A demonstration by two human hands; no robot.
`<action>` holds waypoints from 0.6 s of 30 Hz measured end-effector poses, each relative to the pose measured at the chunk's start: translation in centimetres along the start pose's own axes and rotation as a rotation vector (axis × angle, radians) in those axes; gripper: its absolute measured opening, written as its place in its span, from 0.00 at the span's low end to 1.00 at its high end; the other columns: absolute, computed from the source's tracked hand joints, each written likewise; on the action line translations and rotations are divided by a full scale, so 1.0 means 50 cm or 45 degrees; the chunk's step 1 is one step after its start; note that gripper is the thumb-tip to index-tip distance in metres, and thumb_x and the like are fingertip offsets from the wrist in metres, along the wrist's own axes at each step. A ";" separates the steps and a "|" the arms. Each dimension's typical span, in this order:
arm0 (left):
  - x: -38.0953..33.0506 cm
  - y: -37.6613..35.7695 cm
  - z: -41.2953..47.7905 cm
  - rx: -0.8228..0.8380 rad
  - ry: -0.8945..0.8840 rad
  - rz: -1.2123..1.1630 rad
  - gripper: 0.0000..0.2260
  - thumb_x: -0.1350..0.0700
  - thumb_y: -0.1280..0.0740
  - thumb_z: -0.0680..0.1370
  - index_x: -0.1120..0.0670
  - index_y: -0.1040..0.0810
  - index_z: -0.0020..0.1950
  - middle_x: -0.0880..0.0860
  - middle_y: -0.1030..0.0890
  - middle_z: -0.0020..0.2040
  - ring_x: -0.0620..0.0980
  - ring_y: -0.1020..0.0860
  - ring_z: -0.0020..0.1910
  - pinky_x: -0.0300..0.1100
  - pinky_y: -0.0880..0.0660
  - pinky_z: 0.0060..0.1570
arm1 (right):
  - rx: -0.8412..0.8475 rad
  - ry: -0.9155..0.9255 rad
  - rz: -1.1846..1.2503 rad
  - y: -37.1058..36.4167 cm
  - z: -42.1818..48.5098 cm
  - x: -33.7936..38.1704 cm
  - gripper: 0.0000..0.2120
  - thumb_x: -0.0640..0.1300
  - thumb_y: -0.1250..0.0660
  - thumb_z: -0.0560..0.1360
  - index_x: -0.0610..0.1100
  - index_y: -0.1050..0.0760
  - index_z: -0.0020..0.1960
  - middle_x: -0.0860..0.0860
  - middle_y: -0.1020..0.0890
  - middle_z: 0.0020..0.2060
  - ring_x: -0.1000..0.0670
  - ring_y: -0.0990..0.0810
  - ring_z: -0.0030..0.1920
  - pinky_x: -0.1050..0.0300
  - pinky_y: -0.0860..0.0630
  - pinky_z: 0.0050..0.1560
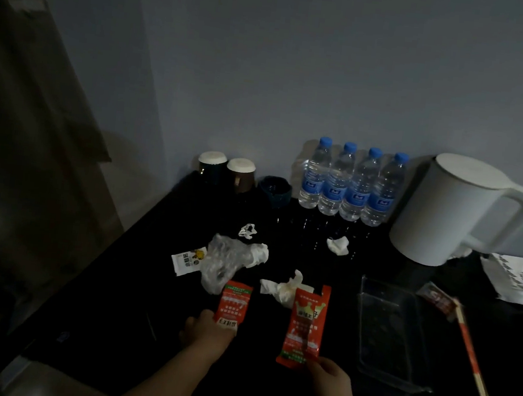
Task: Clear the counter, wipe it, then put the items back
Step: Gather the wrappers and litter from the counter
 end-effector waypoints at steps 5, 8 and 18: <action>0.008 -0.007 0.018 0.016 0.025 0.012 0.17 0.52 0.30 0.74 0.53 0.31 0.60 0.56 0.33 0.62 0.55 0.27 0.57 0.46 0.26 0.56 | -0.038 -0.061 0.013 0.002 0.012 -0.015 0.06 0.39 0.36 0.77 0.35 0.24 0.48 0.42 0.20 0.40 0.45 0.22 0.41 0.57 0.29 0.36; 0.021 -0.016 0.024 0.106 -0.012 -0.030 0.12 0.55 0.29 0.74 0.56 0.30 0.52 0.57 0.27 0.58 0.52 0.25 0.50 0.42 0.26 0.46 | -0.048 -0.064 0.004 0.006 0.009 -0.027 0.06 0.39 0.36 0.77 0.37 0.24 0.47 0.42 0.20 0.42 0.44 0.21 0.44 0.57 0.28 0.38; 0.041 -0.006 0.020 0.140 -0.182 -0.163 0.05 0.60 0.40 0.79 0.53 0.26 0.51 0.53 0.20 0.49 0.51 0.21 0.48 0.40 0.26 0.46 | -0.050 0.033 0.000 0.010 0.003 -0.039 0.09 0.36 0.38 0.78 0.41 0.26 0.39 0.43 0.21 0.40 0.46 0.22 0.41 0.57 0.28 0.39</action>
Point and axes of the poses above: each hand's wrist, its own z-axis towards the middle knuckle, its own y-axis out of the back of the hand, x = y × z, the point moved 3 cm from there along z, towards the middle knuckle
